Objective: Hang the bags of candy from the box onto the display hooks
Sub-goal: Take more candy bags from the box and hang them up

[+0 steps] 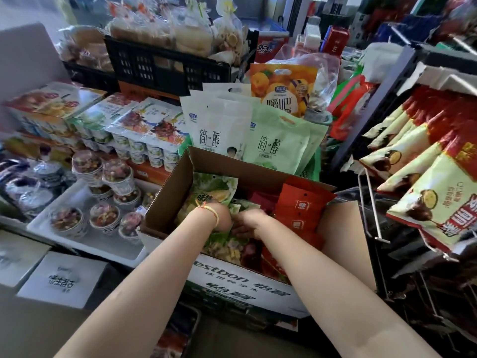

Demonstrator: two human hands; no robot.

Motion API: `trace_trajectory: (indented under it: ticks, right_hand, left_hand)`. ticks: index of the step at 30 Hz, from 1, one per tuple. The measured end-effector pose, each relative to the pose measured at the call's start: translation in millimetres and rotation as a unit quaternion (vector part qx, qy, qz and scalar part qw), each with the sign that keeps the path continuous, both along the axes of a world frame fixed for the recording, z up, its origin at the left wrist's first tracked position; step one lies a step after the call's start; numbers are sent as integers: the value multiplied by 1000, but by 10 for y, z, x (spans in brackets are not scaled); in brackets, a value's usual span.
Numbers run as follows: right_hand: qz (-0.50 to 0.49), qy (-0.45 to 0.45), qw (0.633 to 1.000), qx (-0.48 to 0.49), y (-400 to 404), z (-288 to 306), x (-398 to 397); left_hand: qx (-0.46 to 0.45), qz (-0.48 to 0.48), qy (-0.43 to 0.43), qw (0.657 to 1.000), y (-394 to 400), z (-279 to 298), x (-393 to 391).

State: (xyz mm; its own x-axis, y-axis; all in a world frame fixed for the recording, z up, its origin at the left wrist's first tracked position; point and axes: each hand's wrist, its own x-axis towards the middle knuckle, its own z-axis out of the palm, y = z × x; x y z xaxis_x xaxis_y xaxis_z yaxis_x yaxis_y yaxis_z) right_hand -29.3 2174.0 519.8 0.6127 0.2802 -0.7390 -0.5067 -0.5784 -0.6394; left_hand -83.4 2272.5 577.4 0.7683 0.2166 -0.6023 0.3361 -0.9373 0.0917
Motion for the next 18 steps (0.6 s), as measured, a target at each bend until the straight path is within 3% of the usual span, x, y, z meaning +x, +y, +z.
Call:
trace_trajectory:
  ticks: [2, 5, 7, 10, 14, 18]
  right_hand:
    - [-2, -74, 997, -19, 29, -102, 23]
    - [3, -177, 984, -23, -71, -13, 31]
    - [-27, -182, 982, 41, -202, 196, -5]
    - [-124, -134, 960, 212, -431, 547, -39]
    - [-168, -175, 920, 307, -817, 913, -128]
    - [-189, -241, 899, 313, -1280, 1177, -324]
  left_hand:
    - [-8, 4, 1, 1000, -10, 51, -18]
    - [-22, -4, -70, 997, 33, 35, -47]
    - [-56, 37, -112, 991, 63, -2, -44]
    - [-158, 112, -188, 963, 26, 52, -38]
    - [-311, 212, -287, 881, -73, 198, -75]
    - [-531, 258, -368, 718, -320, 417, -285]
